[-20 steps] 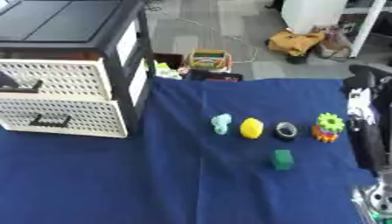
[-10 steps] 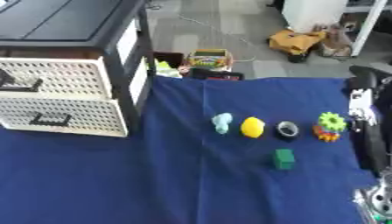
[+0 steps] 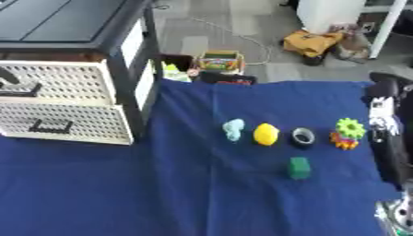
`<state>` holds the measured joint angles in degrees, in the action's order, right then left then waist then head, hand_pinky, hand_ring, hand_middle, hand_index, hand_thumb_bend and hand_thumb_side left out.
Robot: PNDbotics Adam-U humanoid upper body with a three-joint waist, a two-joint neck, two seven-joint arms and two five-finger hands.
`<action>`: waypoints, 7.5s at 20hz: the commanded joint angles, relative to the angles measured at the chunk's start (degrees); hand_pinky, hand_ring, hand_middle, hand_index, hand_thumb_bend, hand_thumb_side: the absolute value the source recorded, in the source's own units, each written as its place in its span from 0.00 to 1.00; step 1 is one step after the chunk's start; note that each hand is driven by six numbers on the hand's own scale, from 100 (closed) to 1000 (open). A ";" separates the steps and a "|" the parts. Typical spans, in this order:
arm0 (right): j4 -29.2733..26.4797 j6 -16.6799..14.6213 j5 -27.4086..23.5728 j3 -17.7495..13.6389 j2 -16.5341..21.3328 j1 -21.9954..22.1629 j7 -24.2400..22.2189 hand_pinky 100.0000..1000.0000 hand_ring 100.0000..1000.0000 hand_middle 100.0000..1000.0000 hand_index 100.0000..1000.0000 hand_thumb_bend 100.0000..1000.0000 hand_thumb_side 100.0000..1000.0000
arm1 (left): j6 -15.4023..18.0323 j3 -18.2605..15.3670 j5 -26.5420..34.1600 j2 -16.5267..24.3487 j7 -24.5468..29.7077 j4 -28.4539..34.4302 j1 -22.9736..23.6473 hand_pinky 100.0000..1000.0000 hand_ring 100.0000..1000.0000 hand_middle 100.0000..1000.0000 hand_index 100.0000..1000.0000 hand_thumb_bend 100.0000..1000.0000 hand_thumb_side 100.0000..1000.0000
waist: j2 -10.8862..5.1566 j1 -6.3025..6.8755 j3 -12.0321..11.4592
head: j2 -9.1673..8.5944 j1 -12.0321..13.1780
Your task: Pick up objects from table and place into drawer.
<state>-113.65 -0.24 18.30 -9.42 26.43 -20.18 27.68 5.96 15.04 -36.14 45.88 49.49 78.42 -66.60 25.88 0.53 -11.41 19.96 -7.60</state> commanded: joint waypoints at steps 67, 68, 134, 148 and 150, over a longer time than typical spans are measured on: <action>-0.94 -0.37 -0.31 -0.47 0.22 -0.86 0.36 0.55 0.54 0.50 0.71 0.00 0.90 | -2.50 0.79 -0.17 5.18 -1.00 5.29 5.04 0.00 0.00 0.00 0.81 0.06 0.31 | -1.44 -0.34 0.45 | -0.71 1.25; -0.94 -0.37 -0.31 -0.46 0.22 -0.90 0.35 0.55 0.54 0.50 0.71 0.00 0.90 | -2.80 0.80 0.16 5.45 -1.23 5.73 5.38 0.00 0.00 0.00 0.81 0.05 0.31 | -1.41 -0.37 0.45 | -0.73 1.26; -0.94 -0.36 -0.47 -0.68 -0.07 -1.77 0.94 0.55 0.55 0.50 0.71 0.00 0.90 | -8.59 -1.62 5.50 15.64 -3.30 25.52 19.76 0.00 0.00 0.00 0.90 0.05 0.30 | -1.25 -1.04 0.49 | -1.45 2.65; -0.94 -0.22 -0.42 -0.66 -0.11 -1.70 0.88 0.55 0.54 0.50 0.71 0.00 0.90 | -10.60 -4.05 9.08 15.82 -3.73 29.33 19.39 0.00 0.00 0.00 0.94 0.00 0.26 | -1.41 -0.91 0.45 | -0.77 2.75; -0.94 -0.21 -0.39 -0.72 -0.06 -1.68 0.95 0.55 0.55 0.50 0.71 0.00 0.90 | -10.59 -4.55 9.35 15.95 -3.87 30.24 19.49 0.00 0.00 0.00 0.93 0.00 0.24 | -1.46 -0.90 0.43 | -0.62 2.69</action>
<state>-113.65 -0.53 18.05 -9.64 25.48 -21.46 28.53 -4.47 11.94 -27.21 59.25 45.77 107.61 -46.41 25.87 -0.53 -10.92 19.13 -4.91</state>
